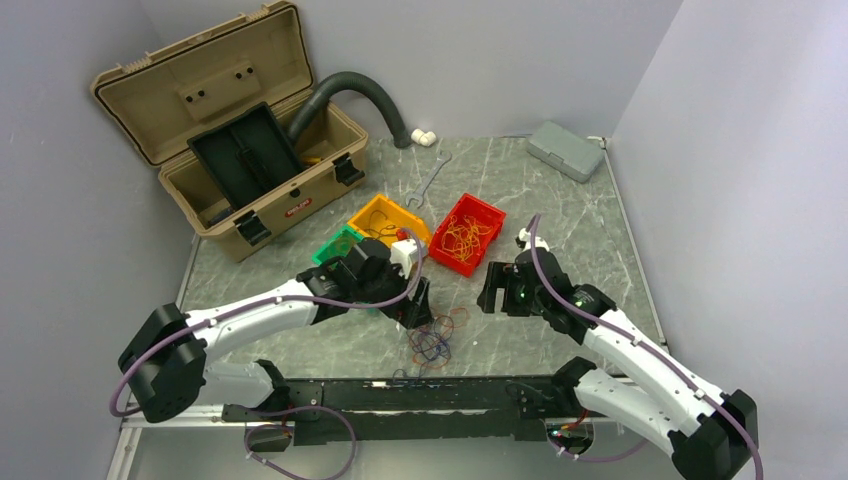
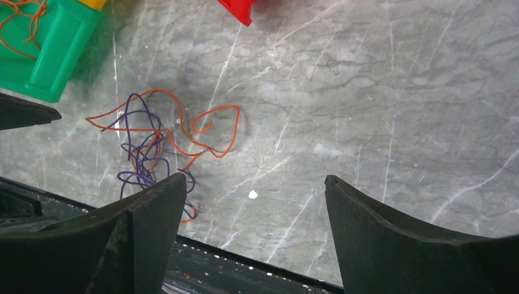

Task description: Untangle the cables

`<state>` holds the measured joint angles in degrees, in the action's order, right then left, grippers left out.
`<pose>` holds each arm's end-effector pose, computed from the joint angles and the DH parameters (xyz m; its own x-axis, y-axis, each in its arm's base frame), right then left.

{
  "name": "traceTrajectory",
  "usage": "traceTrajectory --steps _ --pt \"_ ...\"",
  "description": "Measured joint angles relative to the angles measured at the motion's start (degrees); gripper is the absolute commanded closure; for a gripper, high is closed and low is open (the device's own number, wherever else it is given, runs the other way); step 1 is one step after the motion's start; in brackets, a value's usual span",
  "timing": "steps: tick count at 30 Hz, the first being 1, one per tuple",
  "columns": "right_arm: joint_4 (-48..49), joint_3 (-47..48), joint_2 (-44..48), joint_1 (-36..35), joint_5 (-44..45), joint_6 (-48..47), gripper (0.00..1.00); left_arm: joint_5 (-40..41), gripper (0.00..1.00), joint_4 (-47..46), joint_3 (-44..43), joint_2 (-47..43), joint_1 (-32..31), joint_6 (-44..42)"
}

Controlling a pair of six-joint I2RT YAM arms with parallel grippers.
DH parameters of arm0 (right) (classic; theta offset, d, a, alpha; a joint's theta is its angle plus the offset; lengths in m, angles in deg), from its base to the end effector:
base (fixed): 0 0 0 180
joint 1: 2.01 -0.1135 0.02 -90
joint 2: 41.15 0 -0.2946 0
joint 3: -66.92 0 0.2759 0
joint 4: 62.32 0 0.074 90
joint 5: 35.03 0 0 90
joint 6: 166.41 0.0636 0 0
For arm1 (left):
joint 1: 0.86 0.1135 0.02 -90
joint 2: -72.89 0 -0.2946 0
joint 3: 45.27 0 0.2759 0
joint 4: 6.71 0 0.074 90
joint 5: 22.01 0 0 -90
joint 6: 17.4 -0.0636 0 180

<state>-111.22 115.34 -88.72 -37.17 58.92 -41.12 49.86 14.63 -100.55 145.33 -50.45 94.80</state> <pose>0.1570 0.1052 0.2328 -0.8064 0.1369 -0.5752 -0.0869 0.9348 0.3444 0.1794 -0.2412 0.2293 -0.7067 0.2761 -0.6514 0.6637 0.5778 -0.4751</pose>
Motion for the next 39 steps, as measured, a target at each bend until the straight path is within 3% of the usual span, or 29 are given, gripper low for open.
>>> traceTrajectory --steps 5,12,21,28,36,39 --pt "3.43 -2.12 -0.76 -0.02 -1.53 -1.22 0.3 0.2 0.14 1.03 0.0 0.09 0.59 0.26" --pt "9.27 -4.13 -4.85 -0.92 -6.38 -1.38 0.3 -0.44 0.18 1.22 -1.27 5.79 1.51 0.7" --pt "18.18 -4.48 -13.57 -1.68 -9.88 -1.2 0.39 -0.46 0.27 1.84 -1.44 10.49 2.58 1.07" --pt "22.97 -4.83 -20.72 -2.78 -10.05 -0.33 0.4 -0.28 0.55 0.74 -1.42 12.94 3.85 1.29" --pt "27.82 -4.57 -27.91 -7.19 -10.4 1.42 0.41 0.31 0.54 -0.11 -1.42 12.96 4.17 1.25" --pt "29.53 -3.54 -29.99 -9.84 -10.16 2.21 0.52 0.28 0.52 -0.85 -1.36 12.94 4.17 1.31"
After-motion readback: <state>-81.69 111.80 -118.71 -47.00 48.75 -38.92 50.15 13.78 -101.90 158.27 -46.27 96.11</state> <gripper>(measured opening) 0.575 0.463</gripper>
